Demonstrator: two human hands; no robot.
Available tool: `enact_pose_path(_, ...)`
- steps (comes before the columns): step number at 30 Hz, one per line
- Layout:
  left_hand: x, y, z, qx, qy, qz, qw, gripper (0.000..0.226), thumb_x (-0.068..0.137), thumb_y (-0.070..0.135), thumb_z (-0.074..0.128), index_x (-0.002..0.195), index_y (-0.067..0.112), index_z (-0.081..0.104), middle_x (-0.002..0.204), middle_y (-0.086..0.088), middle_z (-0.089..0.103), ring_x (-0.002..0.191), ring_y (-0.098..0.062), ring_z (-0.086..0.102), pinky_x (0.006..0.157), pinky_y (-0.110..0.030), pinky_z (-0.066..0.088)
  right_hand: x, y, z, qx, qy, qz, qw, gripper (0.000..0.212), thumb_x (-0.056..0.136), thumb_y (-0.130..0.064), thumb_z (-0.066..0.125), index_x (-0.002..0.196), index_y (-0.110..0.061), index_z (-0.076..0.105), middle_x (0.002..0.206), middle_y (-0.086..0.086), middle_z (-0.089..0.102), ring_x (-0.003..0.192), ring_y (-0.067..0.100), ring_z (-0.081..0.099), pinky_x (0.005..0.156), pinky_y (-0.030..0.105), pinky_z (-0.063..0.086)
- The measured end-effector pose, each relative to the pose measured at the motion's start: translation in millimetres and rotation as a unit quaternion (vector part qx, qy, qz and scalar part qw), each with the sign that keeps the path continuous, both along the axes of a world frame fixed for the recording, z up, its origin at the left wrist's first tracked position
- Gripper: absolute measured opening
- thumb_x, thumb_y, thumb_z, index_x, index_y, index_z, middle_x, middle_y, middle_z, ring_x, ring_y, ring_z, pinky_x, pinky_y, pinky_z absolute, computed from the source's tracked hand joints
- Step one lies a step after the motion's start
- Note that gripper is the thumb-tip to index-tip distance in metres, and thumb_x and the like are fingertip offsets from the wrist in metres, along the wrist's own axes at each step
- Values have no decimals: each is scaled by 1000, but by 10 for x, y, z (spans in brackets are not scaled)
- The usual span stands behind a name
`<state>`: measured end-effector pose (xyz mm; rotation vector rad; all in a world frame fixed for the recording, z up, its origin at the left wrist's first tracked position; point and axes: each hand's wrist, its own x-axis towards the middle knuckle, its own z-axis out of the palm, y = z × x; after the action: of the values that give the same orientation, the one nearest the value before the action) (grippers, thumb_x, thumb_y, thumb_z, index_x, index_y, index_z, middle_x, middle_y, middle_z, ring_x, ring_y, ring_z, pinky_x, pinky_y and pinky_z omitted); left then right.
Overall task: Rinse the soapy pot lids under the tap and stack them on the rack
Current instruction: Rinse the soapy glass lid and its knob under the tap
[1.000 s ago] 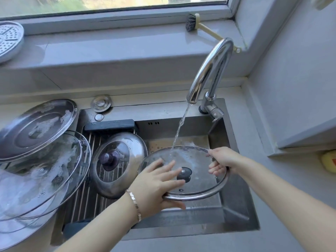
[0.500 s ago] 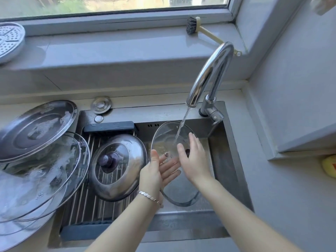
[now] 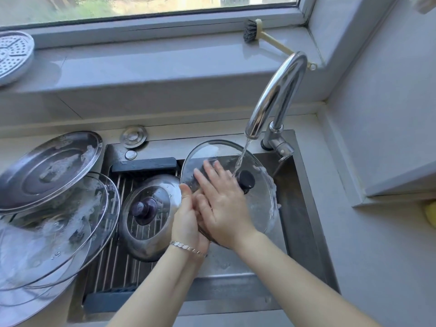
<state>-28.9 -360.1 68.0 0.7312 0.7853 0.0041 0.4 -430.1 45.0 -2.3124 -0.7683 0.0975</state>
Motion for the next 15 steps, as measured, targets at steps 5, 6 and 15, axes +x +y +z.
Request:
enact_pose_path(5, 37, 183, 13, -18, -18, 67, 997, 53, 90, 56, 33, 90, 11, 60, 89, -13, 72, 73, -21, 73, 74, -38, 58, -285, -351, -365, 9, -46, 20, 999, 57, 97, -51, 15, 145, -20, 23, 152, -3, 20, 144, 9, 7, 117, 34, 7)
enact_pose_path(6, 14, 198, 8, -10, -24, 72, 997, 54, 91, 55, 32, 91, 10, 60, 85, -14, 73, 74, -22, 73, 74, -38, 57, -225, -430, -415, 20, 16, -38, 999, 65, 94, -59, 11, 148, -22, 14, 155, -4, 10, 144, 6, -2, 118, 33, 1)
enact_pose_path(15, -17, 134, 18, -21, -43, 97, 994, 56, 89, 57, 33, 87, 8, 60, 79, -15, 74, 75, -25, 73, 71, -37, 58, -286, -408, -237, -34, 9, -45, 998, 76, 92, -59, 7, 148, -9, -2, 156, 5, -7, 143, 10, -15, 116, 28, -10)
